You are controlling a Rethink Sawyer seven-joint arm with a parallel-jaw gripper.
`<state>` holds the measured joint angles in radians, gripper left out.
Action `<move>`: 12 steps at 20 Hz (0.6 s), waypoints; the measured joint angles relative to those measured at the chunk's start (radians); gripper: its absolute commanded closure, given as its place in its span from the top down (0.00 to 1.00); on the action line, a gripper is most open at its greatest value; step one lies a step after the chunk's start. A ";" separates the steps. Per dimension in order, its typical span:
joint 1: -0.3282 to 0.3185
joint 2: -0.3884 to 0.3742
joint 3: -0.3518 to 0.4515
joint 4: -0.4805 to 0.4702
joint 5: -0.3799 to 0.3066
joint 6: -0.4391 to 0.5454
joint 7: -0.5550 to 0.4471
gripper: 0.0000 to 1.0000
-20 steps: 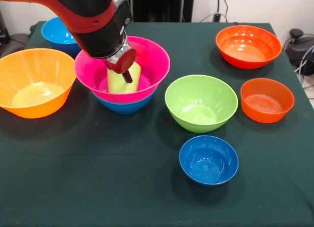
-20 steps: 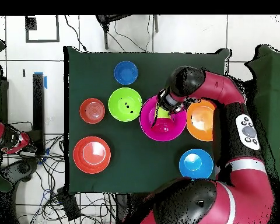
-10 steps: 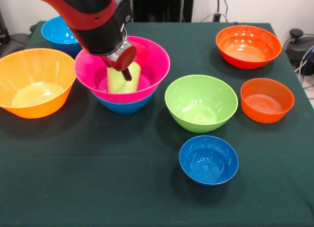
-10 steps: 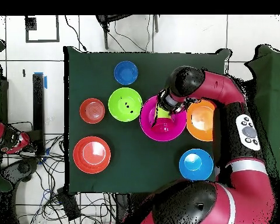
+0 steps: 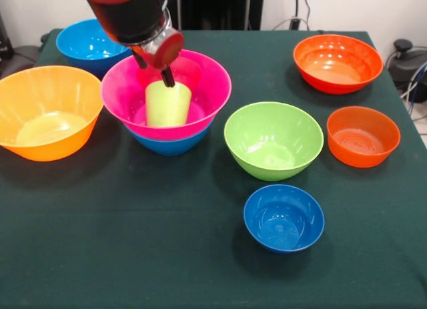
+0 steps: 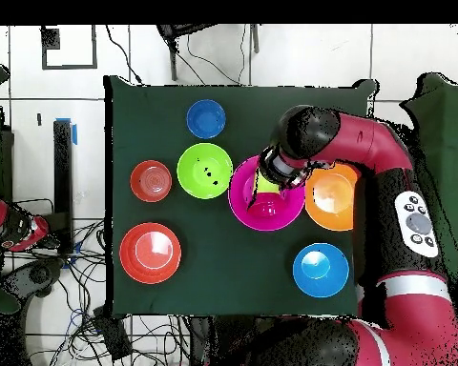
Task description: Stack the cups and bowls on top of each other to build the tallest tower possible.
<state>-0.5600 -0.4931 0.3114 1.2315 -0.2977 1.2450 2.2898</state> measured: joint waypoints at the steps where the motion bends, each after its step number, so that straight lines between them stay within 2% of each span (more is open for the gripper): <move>1: 0.000 -0.009 0.000 0.000 0.000 0.004 0.000 1.00; 7: -0.004 -0.010 0.011 0.000 0.000 0.004 0.000 1.00; 12: -0.016 0.025 0.028 0.003 0.008 0.004 0.000 1.00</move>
<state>-0.5761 -0.4679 0.3395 1.2342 -0.2901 1.2485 2.2898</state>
